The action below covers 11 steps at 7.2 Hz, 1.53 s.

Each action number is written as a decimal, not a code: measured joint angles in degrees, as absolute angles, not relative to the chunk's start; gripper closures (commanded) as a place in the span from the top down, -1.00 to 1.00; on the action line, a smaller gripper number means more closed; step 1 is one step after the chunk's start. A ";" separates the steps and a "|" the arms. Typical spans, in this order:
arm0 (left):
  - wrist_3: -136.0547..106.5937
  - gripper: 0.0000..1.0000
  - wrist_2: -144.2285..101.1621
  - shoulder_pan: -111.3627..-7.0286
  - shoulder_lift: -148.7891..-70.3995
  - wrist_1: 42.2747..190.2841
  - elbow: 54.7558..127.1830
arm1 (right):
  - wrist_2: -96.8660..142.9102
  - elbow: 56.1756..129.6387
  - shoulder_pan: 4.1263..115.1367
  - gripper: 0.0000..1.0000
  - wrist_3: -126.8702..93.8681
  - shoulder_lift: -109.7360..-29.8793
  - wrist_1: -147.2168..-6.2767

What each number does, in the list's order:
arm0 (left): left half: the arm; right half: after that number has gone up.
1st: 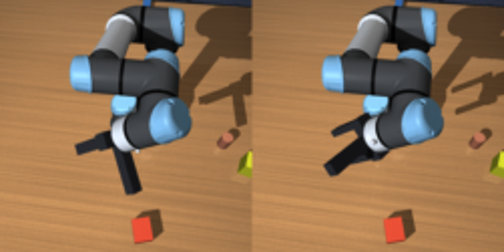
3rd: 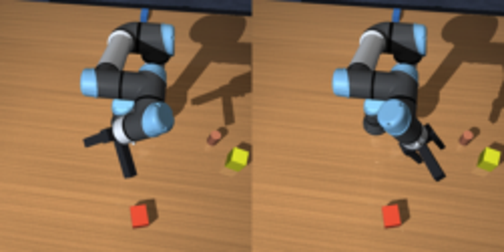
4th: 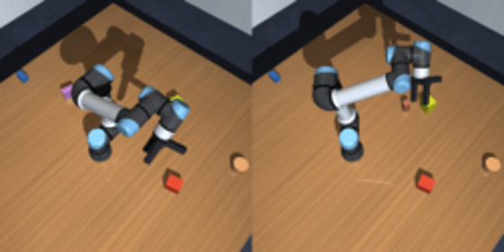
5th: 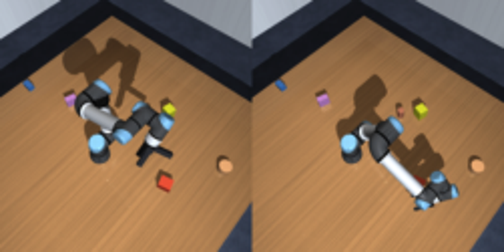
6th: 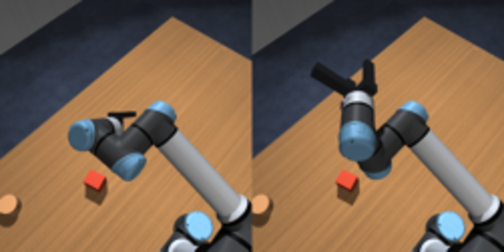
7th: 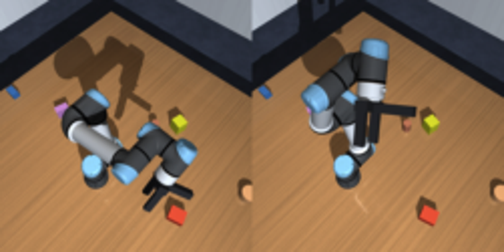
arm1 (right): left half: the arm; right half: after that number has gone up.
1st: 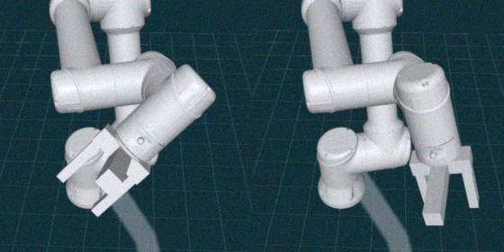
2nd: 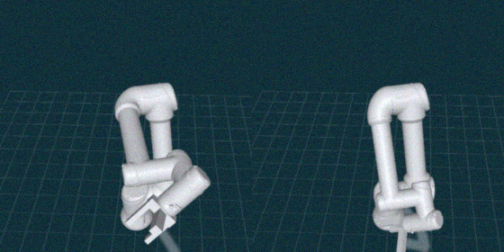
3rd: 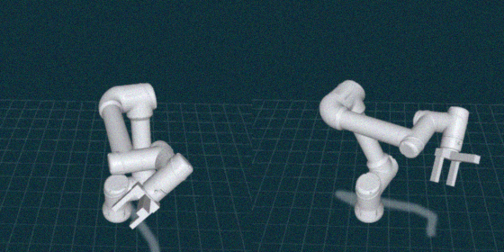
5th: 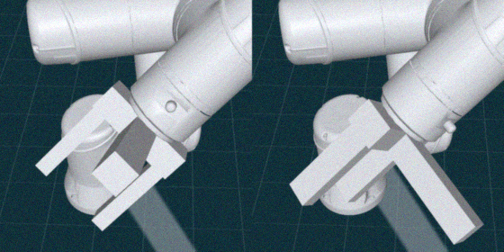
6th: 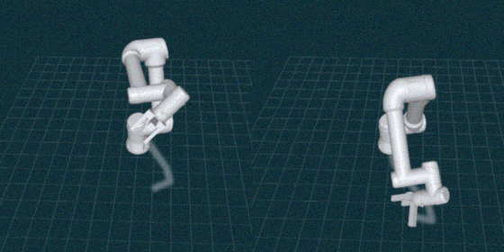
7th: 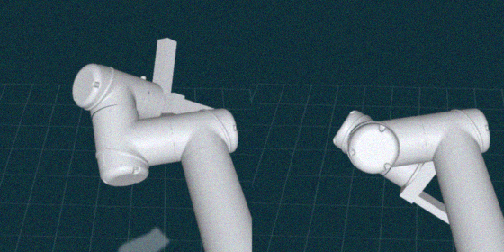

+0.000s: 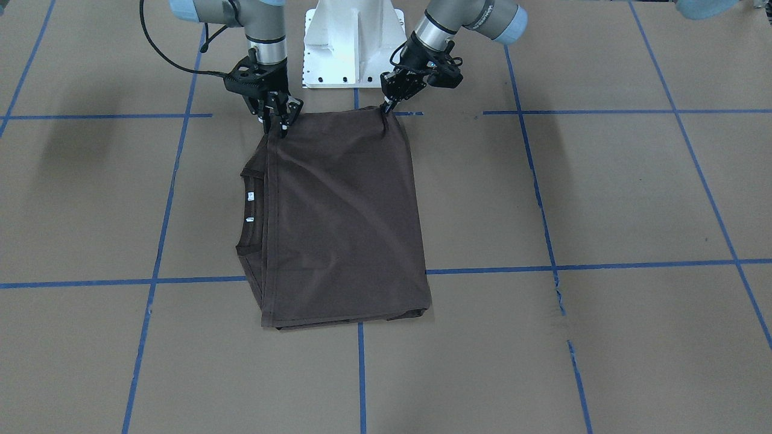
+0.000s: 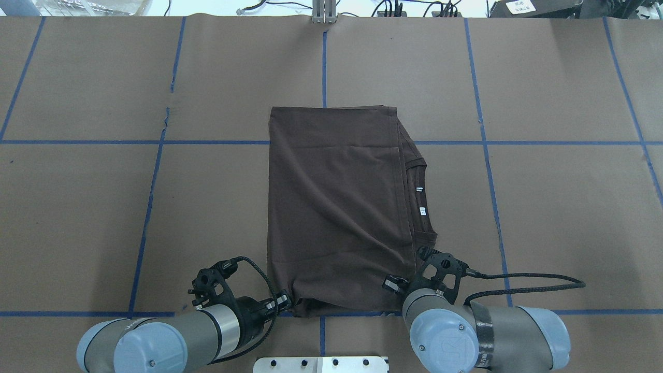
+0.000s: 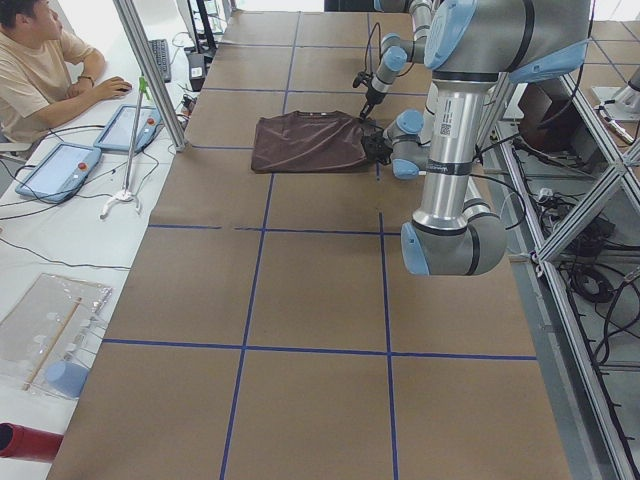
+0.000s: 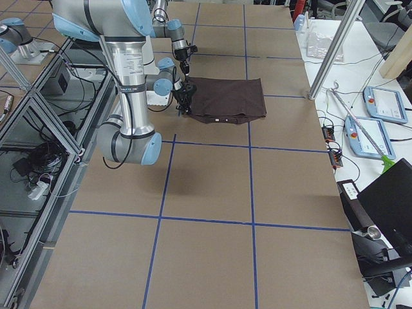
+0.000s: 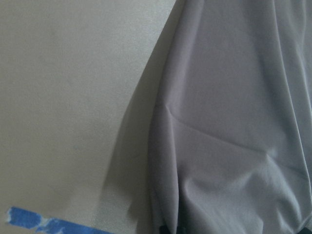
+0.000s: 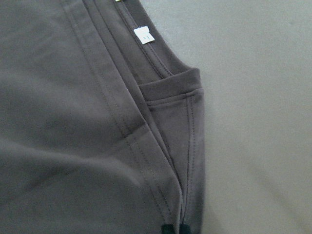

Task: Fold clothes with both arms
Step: 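Lift the near edge with both grippers and fold it toward the far edge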

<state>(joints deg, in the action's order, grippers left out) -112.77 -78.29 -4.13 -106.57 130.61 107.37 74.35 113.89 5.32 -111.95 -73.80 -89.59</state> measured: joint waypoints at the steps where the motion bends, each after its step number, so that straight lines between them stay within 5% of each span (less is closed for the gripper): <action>1: -112.77 -1.00 -78.27 -4.13 -106.60 130.61 107.42 | 74.30 114.03 5.33 -1.00 -112.14 -73.71 -89.57; 4: -111.82 -1.00 -80.71 -4.76 -105.84 126.76 113.03 | 74.40 119.30 5.78 -1.00 -112.04 -73.70 -90.13; 8: -110.92 -1.00 -88.11 -5.40 -106.71 97.58 137.87 | 78.18 136.83 5.87 -1.00 -111.82 -70.52 -107.12; 11: -101.69 -1.00 -90.11 -14.37 -111.38 93.24 133.69 | 79.80 127.68 12.87 -1.00 -108.62 -64.08 -108.13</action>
<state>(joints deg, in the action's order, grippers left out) -101.69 -90.11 -14.37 -111.38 93.24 133.69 79.80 127.68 12.87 -108.62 -64.08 -108.13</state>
